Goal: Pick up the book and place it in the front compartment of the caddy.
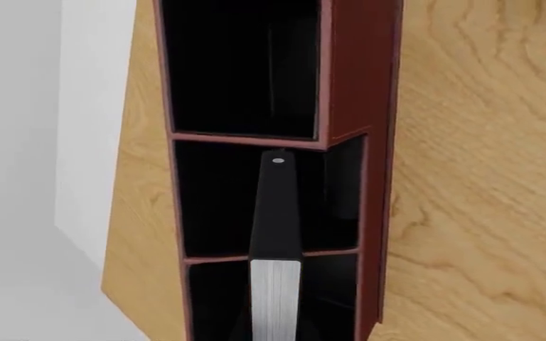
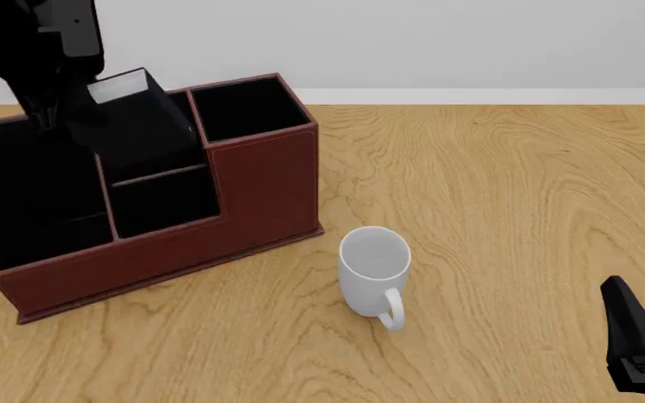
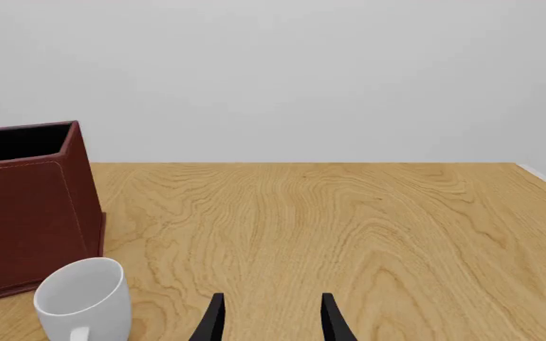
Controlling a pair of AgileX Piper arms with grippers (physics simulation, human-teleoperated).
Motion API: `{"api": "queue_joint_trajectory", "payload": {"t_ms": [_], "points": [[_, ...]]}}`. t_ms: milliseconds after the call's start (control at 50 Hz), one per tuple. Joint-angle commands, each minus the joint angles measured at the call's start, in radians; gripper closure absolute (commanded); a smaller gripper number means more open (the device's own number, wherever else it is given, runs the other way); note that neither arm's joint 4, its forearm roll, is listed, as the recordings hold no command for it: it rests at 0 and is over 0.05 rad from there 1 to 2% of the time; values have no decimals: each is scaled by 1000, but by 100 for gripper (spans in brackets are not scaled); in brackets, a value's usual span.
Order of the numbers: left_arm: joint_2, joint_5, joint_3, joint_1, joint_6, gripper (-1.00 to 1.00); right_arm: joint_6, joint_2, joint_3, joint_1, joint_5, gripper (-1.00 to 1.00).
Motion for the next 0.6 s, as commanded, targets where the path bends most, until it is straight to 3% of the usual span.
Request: {"api": "queue_joint_trajectory", "payload": {"t_ms": [20,260,520,600], "points": [[39,0,-39,28,28,100,0,0,0,0,0,-100],[84,0,-86,79,72,100,0,0,0,0,0,-100],[149,0,-138,51,43,100,0,0,0,0,0,-100],[167,0,-151,80,71,100,0,0,0,0,0,-100]]}}
